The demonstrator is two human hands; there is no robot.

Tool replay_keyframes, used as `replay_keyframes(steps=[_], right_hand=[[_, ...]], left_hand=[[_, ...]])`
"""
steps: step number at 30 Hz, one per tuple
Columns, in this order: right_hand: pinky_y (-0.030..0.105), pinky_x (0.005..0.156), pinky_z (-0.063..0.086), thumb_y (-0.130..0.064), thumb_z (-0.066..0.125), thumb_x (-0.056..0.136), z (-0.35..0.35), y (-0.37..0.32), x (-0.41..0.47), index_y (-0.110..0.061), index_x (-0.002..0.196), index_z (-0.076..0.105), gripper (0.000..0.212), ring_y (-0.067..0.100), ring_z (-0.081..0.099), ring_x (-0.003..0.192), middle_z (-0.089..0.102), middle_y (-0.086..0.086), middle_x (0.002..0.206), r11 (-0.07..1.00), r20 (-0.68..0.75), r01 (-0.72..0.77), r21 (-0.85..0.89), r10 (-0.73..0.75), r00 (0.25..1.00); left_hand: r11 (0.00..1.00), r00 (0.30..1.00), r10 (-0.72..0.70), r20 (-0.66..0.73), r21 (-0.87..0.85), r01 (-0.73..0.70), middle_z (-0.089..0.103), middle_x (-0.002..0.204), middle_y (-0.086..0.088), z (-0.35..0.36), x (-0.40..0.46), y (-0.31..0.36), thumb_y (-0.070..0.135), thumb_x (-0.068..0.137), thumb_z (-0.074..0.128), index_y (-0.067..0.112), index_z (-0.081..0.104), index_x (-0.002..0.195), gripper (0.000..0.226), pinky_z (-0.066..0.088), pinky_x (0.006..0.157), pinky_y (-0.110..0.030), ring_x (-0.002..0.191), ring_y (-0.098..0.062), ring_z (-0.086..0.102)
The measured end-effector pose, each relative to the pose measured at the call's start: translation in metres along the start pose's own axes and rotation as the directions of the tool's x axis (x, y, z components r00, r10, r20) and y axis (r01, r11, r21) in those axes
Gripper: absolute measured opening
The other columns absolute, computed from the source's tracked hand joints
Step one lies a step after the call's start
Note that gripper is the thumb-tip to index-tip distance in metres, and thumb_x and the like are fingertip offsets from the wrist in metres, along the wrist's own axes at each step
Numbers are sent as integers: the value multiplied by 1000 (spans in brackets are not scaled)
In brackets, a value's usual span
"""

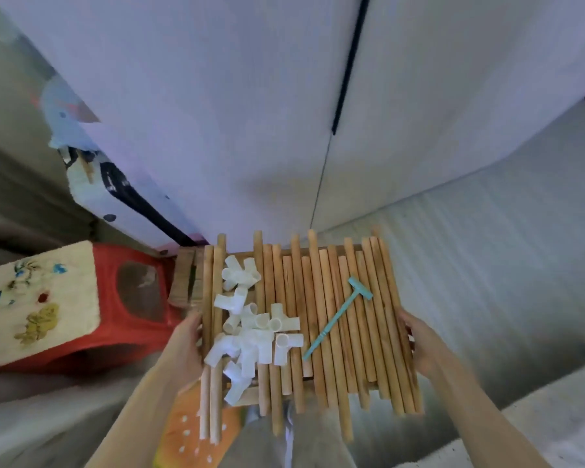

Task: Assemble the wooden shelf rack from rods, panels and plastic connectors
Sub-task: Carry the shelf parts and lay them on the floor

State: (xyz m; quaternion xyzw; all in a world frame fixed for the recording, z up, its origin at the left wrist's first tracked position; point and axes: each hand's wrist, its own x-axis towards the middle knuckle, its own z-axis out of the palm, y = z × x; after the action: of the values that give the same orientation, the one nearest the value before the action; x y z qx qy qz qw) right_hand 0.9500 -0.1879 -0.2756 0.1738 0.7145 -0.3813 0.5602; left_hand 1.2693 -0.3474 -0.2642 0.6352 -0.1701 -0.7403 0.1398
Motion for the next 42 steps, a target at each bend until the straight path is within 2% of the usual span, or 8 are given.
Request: replay_keyframes(steps=[5,10,17,24,29,34,38,42], right_hand=[[27,43,51,-36,52,93,-61,6,15,-12,91,60,26,20,68,59,71,5,68,982,-13,38,185,-36,999],[34,59,50,-40,52,92,-98,31,41,-12,100,57,30,26,66,84,66,9,98,945,-56,39,323,-22,998],[36,67,44,-40,51,92,-93,87,111,-15,97,52,26,23,57,93,58,6,104,850,-195,29,526,87,977],[45,108,34,-45,57,87,-57,171,246,-9,133,40,61,26,45,121,46,6,131,697,-231,-11,717,252,940],[36,83,45,-45,61,85,-38,226,352,-13,100,54,36,20,52,105,54,2,112,647,-197,-18,763,259,946],[39,93,43,-45,60,86,-33,292,454,-13,115,52,43,20,51,104,54,-3,107,618,-237,31,786,254,938],[35,89,43,-40,57,90,-38,328,528,-12,117,53,39,18,51,103,55,-3,108,638,-285,43,769,281,917],[37,90,44,-40,58,90,-48,355,582,-10,116,52,40,22,48,112,53,2,115,648,-311,60,759,280,908]], left_hand=[[981,997,-33,67,192,20,60,120,-15,62,33,2,45,96,40,14,64,109,41,42,98,-49,108,-31,56],[939,984,-150,100,325,111,59,122,-8,112,77,2,51,96,36,20,61,110,42,46,85,-43,111,-25,55],[803,975,-196,107,588,97,60,116,0,160,175,3,53,95,36,28,62,111,39,46,81,-44,107,-22,55],[663,966,-234,108,744,78,63,88,-2,186,319,-33,49,92,46,19,65,102,37,48,69,-36,82,-19,59],[567,965,-241,99,822,57,66,83,-1,176,430,-84,52,90,45,22,66,95,38,48,64,-36,78,-18,63],[415,960,-255,120,910,-4,68,80,1,165,535,-154,64,84,49,24,68,87,44,48,59,-34,75,-18,64],[411,938,-267,220,907,-95,70,62,7,179,605,-212,61,89,44,31,75,61,51,50,45,-23,56,-11,68],[405,944,-222,245,904,-139,65,85,1,186,658,-251,62,89,40,29,68,80,44,45,59,-32,78,-18,60]])
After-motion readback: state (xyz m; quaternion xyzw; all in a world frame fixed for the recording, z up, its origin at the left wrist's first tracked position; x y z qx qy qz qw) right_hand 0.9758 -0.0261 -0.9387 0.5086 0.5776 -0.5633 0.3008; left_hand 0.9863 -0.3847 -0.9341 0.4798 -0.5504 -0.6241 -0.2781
